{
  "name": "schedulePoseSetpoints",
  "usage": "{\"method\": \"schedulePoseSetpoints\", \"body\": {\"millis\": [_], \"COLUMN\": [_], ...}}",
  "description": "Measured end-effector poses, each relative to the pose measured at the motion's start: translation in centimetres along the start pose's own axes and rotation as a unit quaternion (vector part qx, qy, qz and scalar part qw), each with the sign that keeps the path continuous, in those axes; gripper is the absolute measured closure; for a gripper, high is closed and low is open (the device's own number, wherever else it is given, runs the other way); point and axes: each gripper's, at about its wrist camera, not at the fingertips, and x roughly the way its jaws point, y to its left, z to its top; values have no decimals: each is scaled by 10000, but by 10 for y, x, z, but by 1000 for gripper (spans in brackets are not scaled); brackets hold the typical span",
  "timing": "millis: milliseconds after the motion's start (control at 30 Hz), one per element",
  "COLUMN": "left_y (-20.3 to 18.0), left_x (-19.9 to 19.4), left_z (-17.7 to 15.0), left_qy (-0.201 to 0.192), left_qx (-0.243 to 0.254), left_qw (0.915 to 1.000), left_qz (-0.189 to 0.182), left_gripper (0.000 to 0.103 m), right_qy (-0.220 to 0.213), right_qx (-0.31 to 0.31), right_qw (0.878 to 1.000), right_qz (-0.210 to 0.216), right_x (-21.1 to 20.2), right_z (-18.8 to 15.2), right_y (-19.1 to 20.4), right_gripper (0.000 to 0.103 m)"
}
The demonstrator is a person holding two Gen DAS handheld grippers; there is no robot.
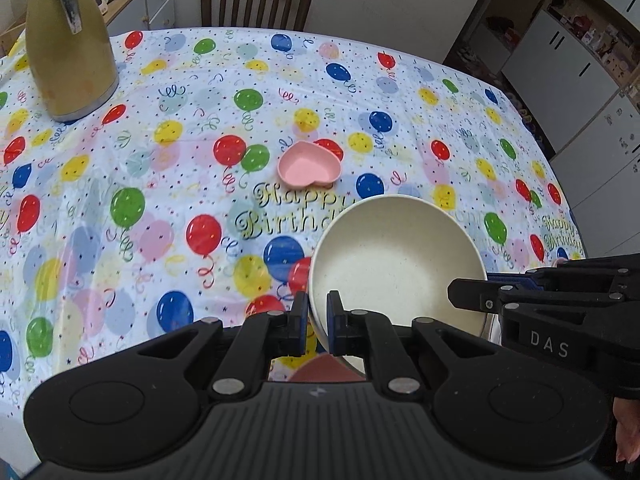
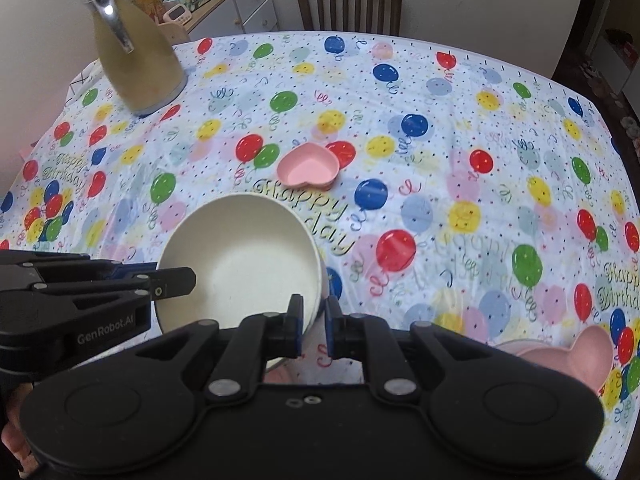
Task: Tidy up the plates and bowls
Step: 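Lift the cream bowl and carry it toward the pink bowl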
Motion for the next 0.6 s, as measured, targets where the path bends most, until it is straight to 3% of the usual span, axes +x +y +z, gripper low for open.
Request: {"method": "schedulePoseSetpoints", "body": {"millis": [600], "left_y": [14], "left_x": [0], "left_z": [-57], "left_qy": [436], "left_qx": [-67], "left_qw": [9990], "left_qz": [111], "left_gripper": [94], "right_qy": [333], "right_qx": [156], "right_qw": [9991], "right_qz": [202], "right_x": [14], "right_z": [-50], "right_y": [18], "right_gripper": [94]}}
